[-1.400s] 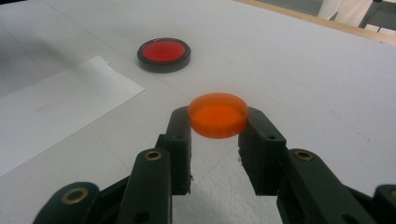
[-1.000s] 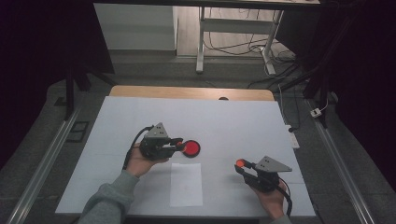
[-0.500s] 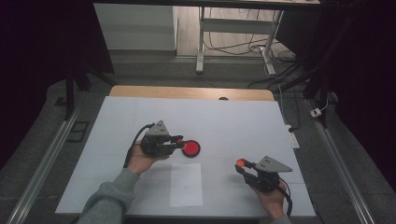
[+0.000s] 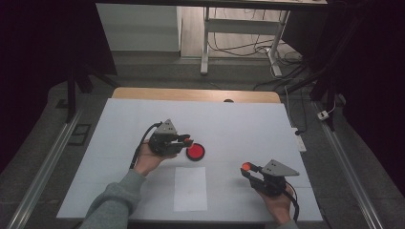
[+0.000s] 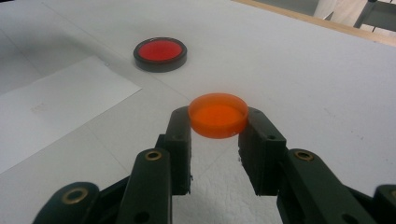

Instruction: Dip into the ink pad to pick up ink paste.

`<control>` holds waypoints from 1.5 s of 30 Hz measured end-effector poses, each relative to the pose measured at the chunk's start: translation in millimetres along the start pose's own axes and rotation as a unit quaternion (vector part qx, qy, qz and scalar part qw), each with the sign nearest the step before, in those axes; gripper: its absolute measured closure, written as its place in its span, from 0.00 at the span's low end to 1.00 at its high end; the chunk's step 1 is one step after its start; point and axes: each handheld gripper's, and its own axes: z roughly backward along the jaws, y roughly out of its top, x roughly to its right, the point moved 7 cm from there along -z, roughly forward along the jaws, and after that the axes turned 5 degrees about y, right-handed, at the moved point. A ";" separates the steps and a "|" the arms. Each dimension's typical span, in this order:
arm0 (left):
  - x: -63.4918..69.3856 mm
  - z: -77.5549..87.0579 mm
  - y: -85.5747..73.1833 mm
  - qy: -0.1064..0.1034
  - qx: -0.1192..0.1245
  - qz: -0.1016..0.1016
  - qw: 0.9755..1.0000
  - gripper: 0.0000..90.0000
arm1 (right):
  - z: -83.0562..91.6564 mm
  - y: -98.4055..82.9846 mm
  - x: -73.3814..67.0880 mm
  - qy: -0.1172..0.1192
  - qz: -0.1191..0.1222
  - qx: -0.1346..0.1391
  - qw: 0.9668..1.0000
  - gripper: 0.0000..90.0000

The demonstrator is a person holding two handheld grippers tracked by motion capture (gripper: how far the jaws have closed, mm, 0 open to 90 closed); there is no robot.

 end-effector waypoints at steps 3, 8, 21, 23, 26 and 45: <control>-2.3 -6.1 -0.4 0.000 -0.005 0.000 1.000 0.80 | 0.3 -0.1 0.7 -0.001 0.000 0.002 1.000 0.72; -4.8 -14.1 -1.4 0.000 -0.010 0.003 1.000 0.80 | 1.0 -0.6 1.3 -0.001 -0.001 0.000 1.000 0.72; -6.9 -34.2 -8.8 -0.004 -0.031 0.002 1.000 0.80 | 0.9 -0.2 1.4 -0.004 0.001 0.002 1.000 0.72; -7.3 -36.8 -10.4 -0.004 -0.034 0.001 0.999 0.80 | 0.6 -0.5 1.1 -0.004 0.000 0.002 1.000 0.72; -7.5 -39.9 -12.6 -0.003 -0.040 -0.001 0.999 0.80 | 0.1 -0.2 0.5 -0.002 0.000 0.003 1.000 0.72; -5.4 -57.6 -22.6 0.002 -0.065 -0.014 0.998 0.80 | 0.1 -0.9 0.7 -0.001 0.000 0.001 1.000 0.72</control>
